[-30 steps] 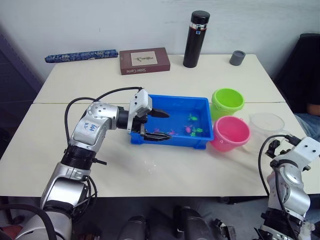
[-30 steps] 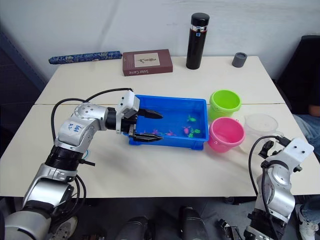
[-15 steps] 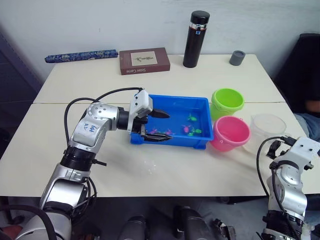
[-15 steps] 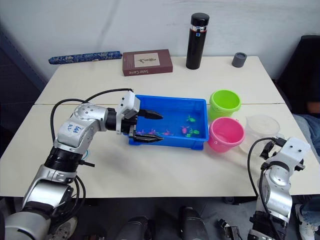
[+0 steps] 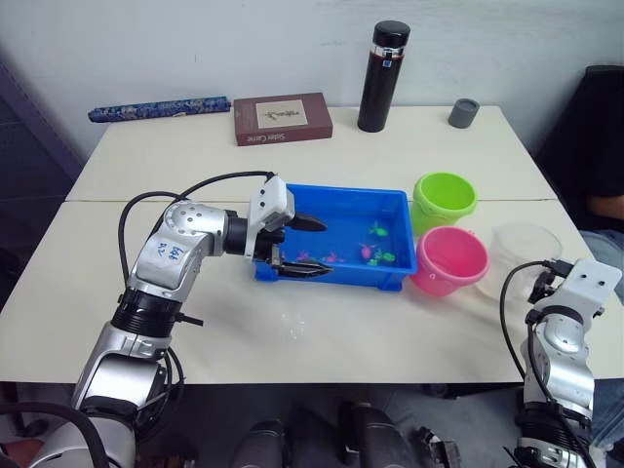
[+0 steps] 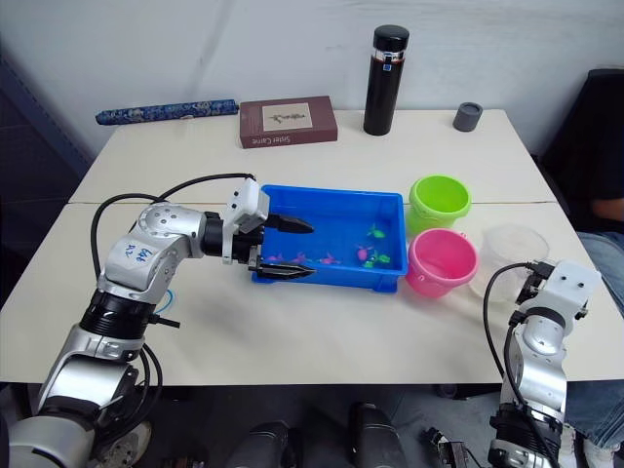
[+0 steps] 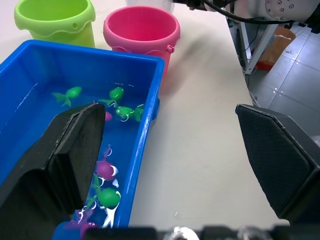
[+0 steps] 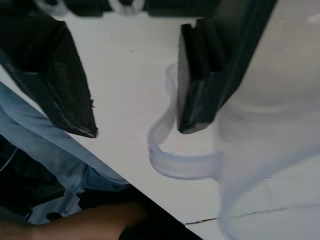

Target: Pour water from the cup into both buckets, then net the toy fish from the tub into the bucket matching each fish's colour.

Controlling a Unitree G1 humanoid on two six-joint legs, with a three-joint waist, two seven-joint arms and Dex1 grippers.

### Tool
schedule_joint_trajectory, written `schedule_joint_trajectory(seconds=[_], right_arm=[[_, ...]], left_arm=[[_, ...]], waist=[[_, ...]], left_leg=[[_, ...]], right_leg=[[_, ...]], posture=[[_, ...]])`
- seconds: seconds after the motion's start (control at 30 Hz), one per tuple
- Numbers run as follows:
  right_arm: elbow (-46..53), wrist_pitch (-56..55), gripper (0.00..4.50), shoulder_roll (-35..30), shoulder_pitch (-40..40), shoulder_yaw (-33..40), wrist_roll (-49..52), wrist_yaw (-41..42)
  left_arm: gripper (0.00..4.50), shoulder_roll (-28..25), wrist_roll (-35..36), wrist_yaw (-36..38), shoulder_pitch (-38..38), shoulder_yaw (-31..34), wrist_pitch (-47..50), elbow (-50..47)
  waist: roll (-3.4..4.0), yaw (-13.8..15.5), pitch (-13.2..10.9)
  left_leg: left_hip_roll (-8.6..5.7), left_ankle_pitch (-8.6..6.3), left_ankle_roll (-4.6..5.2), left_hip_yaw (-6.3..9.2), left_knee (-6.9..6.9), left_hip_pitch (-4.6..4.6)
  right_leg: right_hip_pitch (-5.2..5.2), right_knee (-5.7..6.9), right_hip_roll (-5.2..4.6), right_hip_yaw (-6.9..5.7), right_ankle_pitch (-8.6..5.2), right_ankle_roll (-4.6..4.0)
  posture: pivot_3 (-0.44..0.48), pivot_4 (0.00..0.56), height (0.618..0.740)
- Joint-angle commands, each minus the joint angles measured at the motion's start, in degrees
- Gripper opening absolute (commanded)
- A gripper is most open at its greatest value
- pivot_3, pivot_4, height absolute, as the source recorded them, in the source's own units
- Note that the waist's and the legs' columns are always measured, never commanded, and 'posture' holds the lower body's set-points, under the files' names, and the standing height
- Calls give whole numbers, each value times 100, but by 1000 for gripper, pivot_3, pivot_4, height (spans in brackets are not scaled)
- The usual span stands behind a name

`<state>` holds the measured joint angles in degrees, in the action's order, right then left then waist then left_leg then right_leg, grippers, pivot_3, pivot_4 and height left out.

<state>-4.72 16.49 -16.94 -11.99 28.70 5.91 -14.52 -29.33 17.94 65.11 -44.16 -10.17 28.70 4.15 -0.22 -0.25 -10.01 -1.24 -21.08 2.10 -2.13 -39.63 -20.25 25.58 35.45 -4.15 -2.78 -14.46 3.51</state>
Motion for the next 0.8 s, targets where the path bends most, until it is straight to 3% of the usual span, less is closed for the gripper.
schedule_joint_trajectory(seconds=[0.03,0.1,0.53,0.8], right_arm=[[321,-88,775,-18,41,48,-23,-47],[383,-65,62,-10,65,68,5,-42],[721,66,62,45,195,107,105,-71],[979,142,62,-148,99,249,568,358]], left_arm=[[4500,-33,94,-8,22,102,-20,-218],[4500,-31,92,-3,15,96,-18,-213],[4500,-18,74,12,-5,74,-32,-165],[4500,-6,50,4,-24,75,-70,-98]], waist=[[0,1,0],[0,2,0],[0,19,0],[0,16,0]], left_leg=[[0,0,0,0,0,0],[0,0,0,0,0,0],[-1,1,0,3,0,0],[-2,1,1,3,0,0]], right_leg=[[0,0,0,0,0,0],[0,0,0,0,0,0],[-3,0,-3,-3,0,0],[-3,-2,-3,-2,0,0]], posture=[[0,150,740],[0,150,740],[0,150,740],[0,150,740]])
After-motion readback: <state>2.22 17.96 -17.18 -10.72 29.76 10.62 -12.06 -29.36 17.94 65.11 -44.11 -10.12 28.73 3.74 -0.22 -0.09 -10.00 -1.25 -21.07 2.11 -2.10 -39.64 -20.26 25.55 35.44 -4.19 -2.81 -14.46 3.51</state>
